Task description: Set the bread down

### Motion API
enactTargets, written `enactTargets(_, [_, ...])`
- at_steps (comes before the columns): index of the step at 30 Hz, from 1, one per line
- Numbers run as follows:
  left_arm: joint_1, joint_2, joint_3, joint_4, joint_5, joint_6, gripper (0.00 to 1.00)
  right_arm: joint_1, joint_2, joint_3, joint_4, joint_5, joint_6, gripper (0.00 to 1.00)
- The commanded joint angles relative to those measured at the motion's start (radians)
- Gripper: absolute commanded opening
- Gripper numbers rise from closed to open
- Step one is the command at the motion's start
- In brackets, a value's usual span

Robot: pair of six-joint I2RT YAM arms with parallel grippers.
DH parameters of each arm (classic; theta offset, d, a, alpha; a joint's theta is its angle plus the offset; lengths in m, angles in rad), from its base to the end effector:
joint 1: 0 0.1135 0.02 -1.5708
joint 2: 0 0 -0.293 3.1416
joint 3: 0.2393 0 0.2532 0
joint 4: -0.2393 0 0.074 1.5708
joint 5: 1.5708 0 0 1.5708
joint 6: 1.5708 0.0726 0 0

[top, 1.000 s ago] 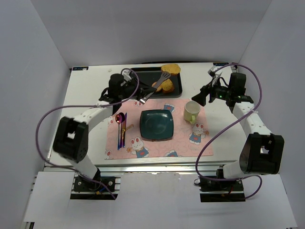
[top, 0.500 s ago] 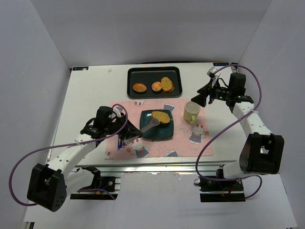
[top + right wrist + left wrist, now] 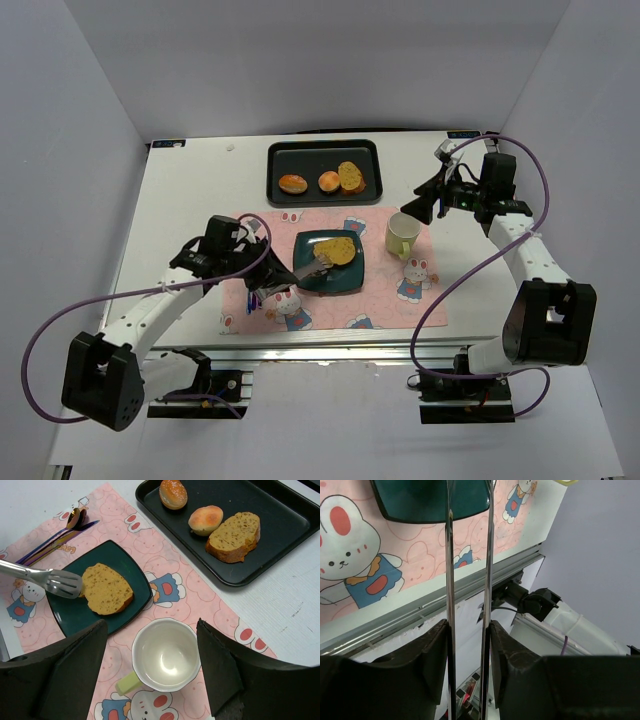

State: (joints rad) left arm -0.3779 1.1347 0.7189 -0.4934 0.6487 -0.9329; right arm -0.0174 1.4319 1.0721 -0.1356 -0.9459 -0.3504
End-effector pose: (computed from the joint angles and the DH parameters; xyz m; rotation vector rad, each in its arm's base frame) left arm 0.1943 -0.1243 0.2306 -0.4419 2.6950 -1.2910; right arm 0.3342 0.0531 0.3179 -0.8555 1.7153 0.7223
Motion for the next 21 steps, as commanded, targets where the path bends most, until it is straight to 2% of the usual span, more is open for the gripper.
enactTargets(1, [0.023,-0.039,0.05,-0.095,-0.017,0.046,0.47,-0.001,-0.045,0.009,-0.001,-0.021,0.002,0.76])
enactTargets(10, [0.12,-0.058,0.175,-0.301,-0.047,0.169,0.45,-0.001,-0.039,0.005,0.004,-0.031,0.002,0.77])
enactTargets(13, [0.122,-0.024,0.249,-0.237,-0.075,0.149,0.38,-0.001,-0.034,0.005,0.013,-0.034,0.008,0.77])
enactTargets(15, [0.122,0.014,0.286,-0.186,-0.095,0.131,0.24,0.0,-0.033,0.002,0.022,-0.039,0.017,0.77])
enactTargets(18, [0.122,0.118,0.349,-0.053,-0.159,0.109,0.18,0.002,-0.034,-0.006,0.034,-0.044,0.028,0.77])
enactTargets(21, [0.109,0.258,0.453,0.036,-0.239,0.152,0.17,0.004,-0.037,-0.014,0.042,-0.047,0.031,0.77])
